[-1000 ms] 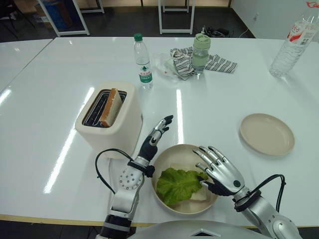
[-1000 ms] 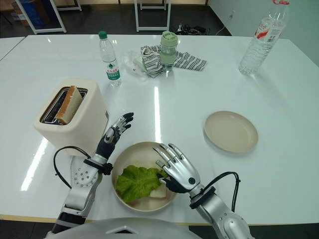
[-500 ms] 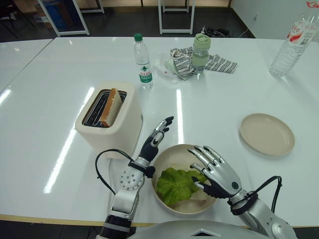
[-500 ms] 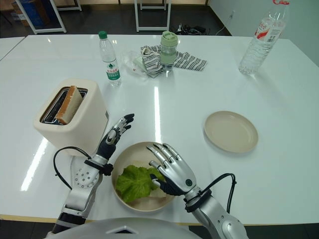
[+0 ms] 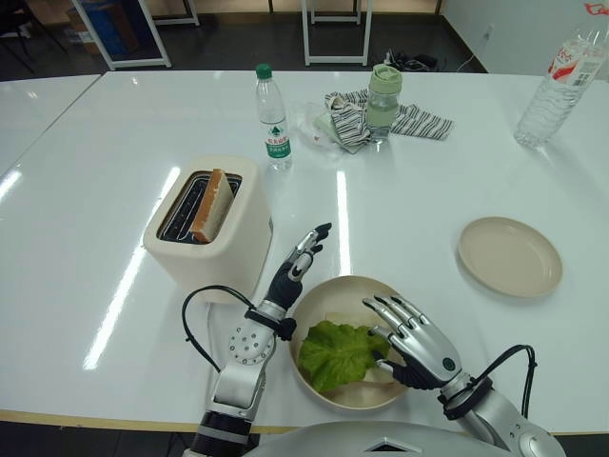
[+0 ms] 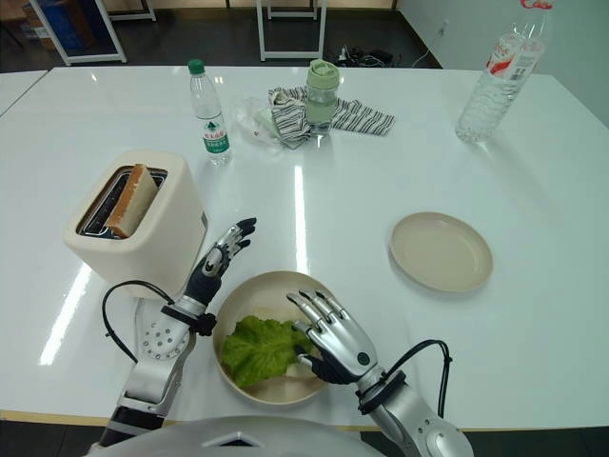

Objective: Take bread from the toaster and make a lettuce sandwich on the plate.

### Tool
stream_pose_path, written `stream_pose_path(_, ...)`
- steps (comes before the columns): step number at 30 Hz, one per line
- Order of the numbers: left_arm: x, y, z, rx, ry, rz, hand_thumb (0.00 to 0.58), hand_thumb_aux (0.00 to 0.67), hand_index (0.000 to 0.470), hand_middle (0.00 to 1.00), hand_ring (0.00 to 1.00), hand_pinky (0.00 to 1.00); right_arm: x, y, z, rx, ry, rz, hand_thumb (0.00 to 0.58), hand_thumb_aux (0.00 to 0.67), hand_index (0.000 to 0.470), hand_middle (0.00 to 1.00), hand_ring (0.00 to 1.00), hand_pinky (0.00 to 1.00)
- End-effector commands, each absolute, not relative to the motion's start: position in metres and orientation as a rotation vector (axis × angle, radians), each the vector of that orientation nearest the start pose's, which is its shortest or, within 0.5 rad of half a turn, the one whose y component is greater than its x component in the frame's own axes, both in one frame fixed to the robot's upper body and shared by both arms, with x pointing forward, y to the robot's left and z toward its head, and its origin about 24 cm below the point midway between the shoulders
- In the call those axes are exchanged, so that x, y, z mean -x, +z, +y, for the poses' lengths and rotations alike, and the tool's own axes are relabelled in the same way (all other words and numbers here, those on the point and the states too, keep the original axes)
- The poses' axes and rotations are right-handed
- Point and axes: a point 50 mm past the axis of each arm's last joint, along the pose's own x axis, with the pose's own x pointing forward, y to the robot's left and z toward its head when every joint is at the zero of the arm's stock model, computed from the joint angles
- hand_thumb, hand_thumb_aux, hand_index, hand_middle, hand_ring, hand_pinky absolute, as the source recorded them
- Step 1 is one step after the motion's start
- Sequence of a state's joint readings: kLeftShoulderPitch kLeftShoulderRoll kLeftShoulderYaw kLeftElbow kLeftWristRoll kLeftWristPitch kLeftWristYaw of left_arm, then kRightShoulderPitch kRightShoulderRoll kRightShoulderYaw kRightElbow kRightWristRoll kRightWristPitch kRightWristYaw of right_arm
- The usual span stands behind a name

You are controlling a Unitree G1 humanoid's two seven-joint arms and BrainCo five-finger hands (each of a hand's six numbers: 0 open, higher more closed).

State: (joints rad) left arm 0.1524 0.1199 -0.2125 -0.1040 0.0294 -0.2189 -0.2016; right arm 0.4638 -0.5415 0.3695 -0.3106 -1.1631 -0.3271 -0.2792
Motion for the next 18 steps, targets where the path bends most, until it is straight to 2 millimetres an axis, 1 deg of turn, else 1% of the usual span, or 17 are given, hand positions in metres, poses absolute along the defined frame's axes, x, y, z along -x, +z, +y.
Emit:
stream_pose_path(1, -0.215, 0.045, 0.115, -0.124, -0.397, -0.132, 0.000, 0.000, 0.000, 0.00, 0.00, 0.00, -0.126, 0.016, -0.133, 1.364, 0.574, -0.429, 0.514, 0.444, 0.311, 0.00, 0.00, 0.00)
stream_pose_path(7, -0.215, 0.045, 0.115, -0.124, -0.397, -0.131, 0.000, 0.000, 0.000, 0.00, 0.00, 0.00, -0.126, 0.011, -0.135, 1.388, 0.590, -0.419, 0.517, 0.449, 0.315, 0.00, 0.00, 0.00)
stream_pose_path(8, -0.215, 0.045, 0.115, -0.123, -0.397, -0.131, 0.000, 0.000, 0.000, 0.00, 0.00, 0.00, -0.126, 0.011, -0.135, 1.389, 0.591, -0.418, 0.531, 0.476, 0.334, 0.00, 0.00, 0.00)
stream_pose_path(9, -0.215, 0.045, 0.115, -0.123, -0.398, -0.131, 0.000, 0.000, 0.000, 0.00, 0.00, 0.00, -0.126, 0.011, -0.135, 1.391, 0.592, -0.418, 0.568, 0.575, 0.404, 0.00, 0.00, 0.00)
stream_pose_path(10, -0.215, 0.045, 0.115, -0.123, -0.398, -0.131, 0.000, 0.000, 0.000, 0.00, 0.00, 0.00, -0.126, 0.011, -0.135, 1.391, 0.592, -0.420, 0.580, 0.670, 0.470, 0.00, 0.00, 0.00)
stream_pose_path(15, -0.215, 0.045, 0.115, -0.123, -0.398, -0.131, 0.000, 0.000, 0.000, 0.00, 0.00, 0.00, -0.127, 0.015, -0.135, 1.388, 0.576, -0.434, 0.580, 0.670, 0.470, 0.00, 0.00, 0.00)
stream_pose_path(18, -0.215, 0.045, 0.115, -0.123, -0.397, -0.130, 0.000, 0.000, 0.000, 0.00, 0.00, 0.00, -0.130, 0.022, -0.136, 1.385, 0.548, -0.450, 0.580, 0.670, 0.470, 0.00, 0.00, 0.00)
